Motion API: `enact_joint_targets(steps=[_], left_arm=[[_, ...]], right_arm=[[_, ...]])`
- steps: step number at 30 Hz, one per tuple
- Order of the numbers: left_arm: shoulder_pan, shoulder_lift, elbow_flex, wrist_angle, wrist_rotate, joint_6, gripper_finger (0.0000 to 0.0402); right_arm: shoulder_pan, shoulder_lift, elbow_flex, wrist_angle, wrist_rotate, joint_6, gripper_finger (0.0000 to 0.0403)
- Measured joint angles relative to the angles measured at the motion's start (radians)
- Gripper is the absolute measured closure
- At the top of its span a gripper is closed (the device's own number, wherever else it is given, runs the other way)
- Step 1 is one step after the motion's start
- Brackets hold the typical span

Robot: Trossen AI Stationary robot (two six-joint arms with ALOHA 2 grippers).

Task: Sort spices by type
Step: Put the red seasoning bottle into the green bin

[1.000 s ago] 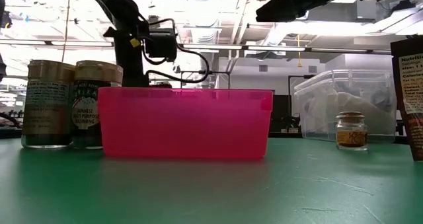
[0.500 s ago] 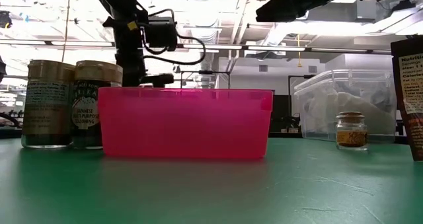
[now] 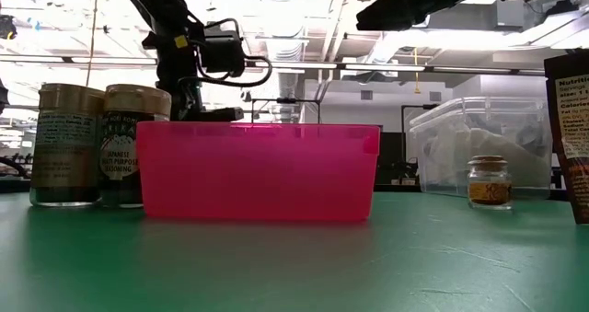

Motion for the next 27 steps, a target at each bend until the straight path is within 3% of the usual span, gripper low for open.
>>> enact_joint_targets(steps=[17, 27], left_arm=[[-0.032, 0.000, 0.000, 0.061, 0.073, -0.041, 0.0077], [-0.027, 0.068, 0.004, 0.072, 0.071, -0.065, 0.0076]], right_arm=[[0.000, 0.000, 0.000, 0.002, 0.000, -0.003, 0.0104], [0.001, 0.000, 0.000, 0.001, 0.000, -0.002, 0.0104]])
